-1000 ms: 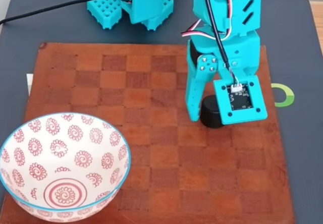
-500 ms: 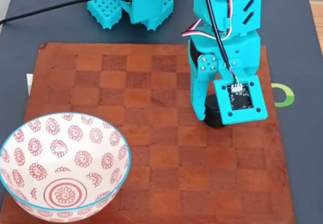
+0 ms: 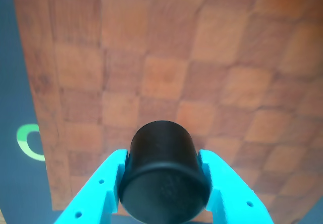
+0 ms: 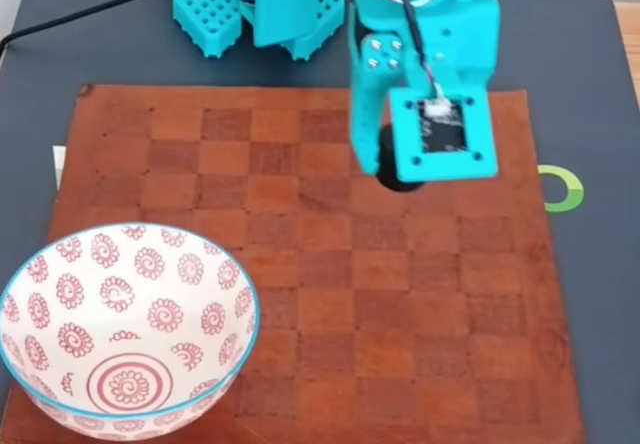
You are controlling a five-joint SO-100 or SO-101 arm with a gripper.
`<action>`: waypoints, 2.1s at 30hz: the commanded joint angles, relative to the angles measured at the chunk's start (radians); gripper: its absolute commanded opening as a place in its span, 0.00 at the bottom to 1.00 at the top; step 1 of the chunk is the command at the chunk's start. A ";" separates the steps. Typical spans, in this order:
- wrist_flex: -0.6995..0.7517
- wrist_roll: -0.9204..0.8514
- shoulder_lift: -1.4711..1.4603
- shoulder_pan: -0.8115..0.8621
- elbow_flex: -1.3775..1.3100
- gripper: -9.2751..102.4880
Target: Grasp a black cylinder and put it in a bowl.
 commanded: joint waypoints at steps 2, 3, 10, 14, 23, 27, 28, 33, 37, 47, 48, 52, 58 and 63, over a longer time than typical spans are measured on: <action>0.009 -0.089 0.046 0.080 -0.110 0.17; 0.009 -0.115 0.044 0.100 -0.123 0.17; -0.009 -0.304 0.044 0.241 -0.153 0.17; -0.034 -0.400 0.043 0.307 -0.176 0.18; -0.247 -0.578 0.043 0.414 -0.175 0.18; -0.321 -0.615 0.041 0.449 -0.161 0.18; -0.333 -0.620 0.038 0.456 -0.160 0.18; -0.356 -0.637 -0.066 0.476 -0.201 0.18; -0.360 -0.637 -0.175 0.479 -0.261 0.18; -0.347 -0.637 -0.376 0.480 -0.454 0.18; -0.347 -0.637 -0.388 0.479 -0.463 0.18; -0.345 -0.629 -0.410 0.472 -0.463 0.21; -0.291 -0.620 -0.419 0.468 -0.468 0.30; -0.232 -0.618 -0.393 0.479 -0.472 0.23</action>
